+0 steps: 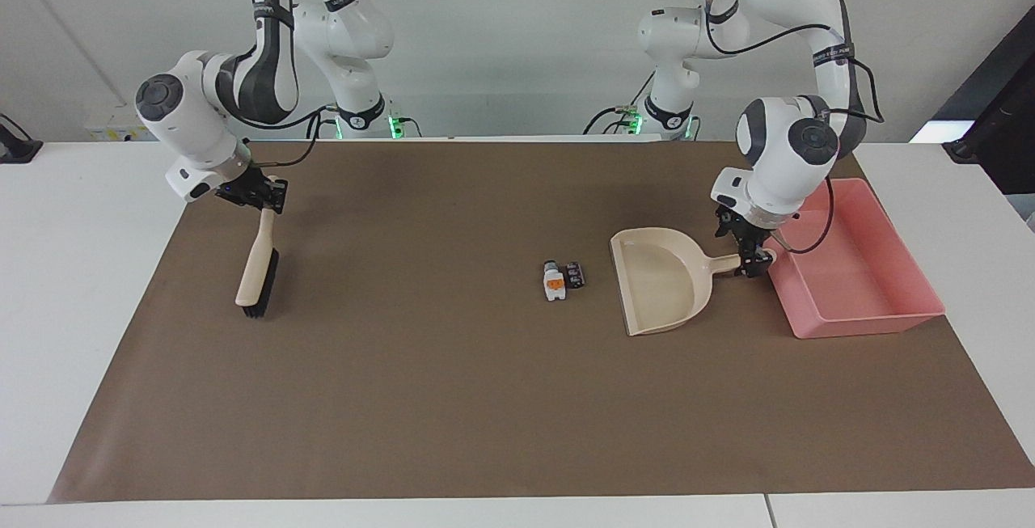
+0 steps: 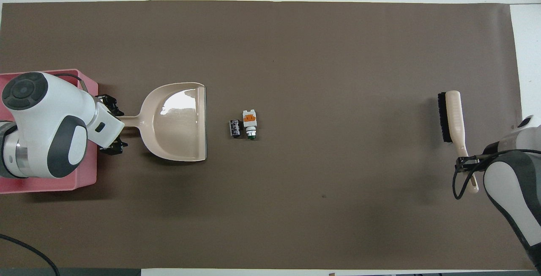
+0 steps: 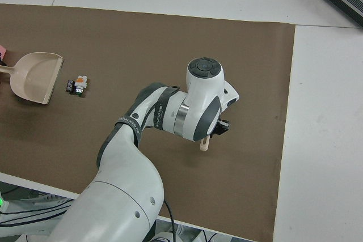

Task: Clean e-waste and dump in bin
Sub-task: 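Hold the dustpan near the parts while the right gripper brings the brush over, then sweep the electronic parts into the dustpan with the brush in the right gripper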

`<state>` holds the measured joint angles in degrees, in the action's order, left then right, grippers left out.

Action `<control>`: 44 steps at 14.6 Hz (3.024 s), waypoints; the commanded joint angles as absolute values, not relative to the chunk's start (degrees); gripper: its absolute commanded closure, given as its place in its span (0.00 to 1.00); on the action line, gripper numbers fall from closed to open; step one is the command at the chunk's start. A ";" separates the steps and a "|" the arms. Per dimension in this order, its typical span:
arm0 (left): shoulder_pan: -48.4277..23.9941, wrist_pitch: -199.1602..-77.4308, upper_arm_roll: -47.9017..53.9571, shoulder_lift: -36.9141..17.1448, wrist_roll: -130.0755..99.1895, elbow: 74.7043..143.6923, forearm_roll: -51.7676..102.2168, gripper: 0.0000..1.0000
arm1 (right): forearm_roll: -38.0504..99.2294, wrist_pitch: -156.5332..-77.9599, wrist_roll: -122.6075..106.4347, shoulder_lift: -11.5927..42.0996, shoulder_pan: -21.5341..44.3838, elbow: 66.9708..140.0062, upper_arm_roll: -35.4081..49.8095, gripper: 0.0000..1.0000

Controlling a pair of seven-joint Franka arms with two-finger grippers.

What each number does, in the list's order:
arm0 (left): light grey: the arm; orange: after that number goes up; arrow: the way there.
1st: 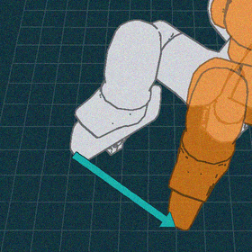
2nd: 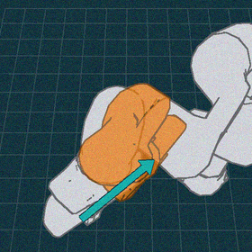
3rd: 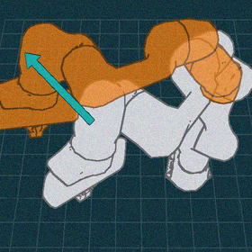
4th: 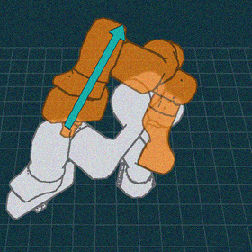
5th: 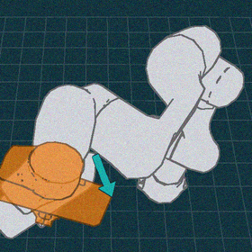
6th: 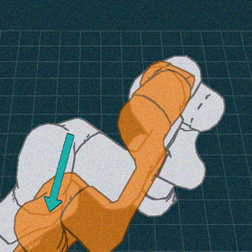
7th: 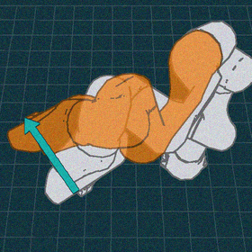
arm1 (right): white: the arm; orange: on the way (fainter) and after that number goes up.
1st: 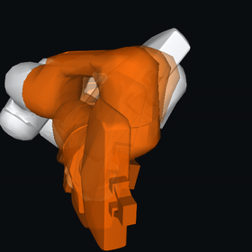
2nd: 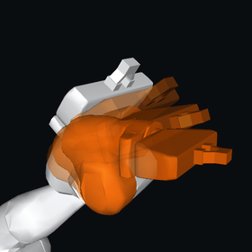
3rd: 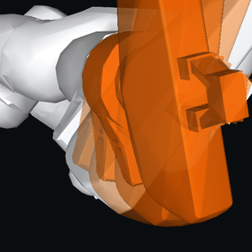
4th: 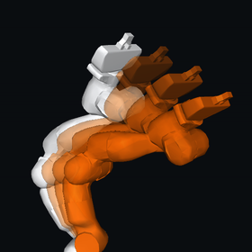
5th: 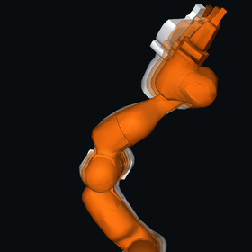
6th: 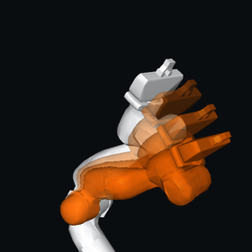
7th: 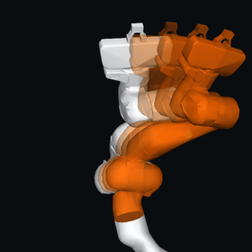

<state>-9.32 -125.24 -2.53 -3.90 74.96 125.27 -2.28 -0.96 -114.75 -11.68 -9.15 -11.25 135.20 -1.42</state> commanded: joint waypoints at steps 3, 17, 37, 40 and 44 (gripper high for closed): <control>-9.93 -127.79 -2.90 -1.49 73.39 128.50 -3.08 0.37 | -0.96 -106.53 -9.85 -9.14 -4.32 127.62 -0.88 1.00; -17.22 -116.38 -2.72 -4.39 70.16 117.60 -12.47 1.00 | 3.85 -111.51 26.35 -5.46 28.11 125.34 -0.26 1.00; -20.74 -114.43 -2.64 -3.52 61.70 121.29 -16.44 1.00 | 14.67 -119.68 35.42 20.30 46.22 104.15 1.05 1.00; -20.74 -114.43 -2.64 -3.43 61.79 121.38 -16.44 1.00 | 29.71 -124.96 27.56 20.65 46.76 104.68 2.55 1.00; -20.22 -114.70 -2.55 -3.43 61.79 121.64 -16.44 1.00 | 42.69 -127.79 22.24 20.65 46.93 105.21 2.64 1.00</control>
<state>-19.94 -114.84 -2.28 -4.19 62.65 120.41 -15.26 37.80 -126.89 24.69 20.81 47.79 105.16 2.03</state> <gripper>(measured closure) 0.683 0.731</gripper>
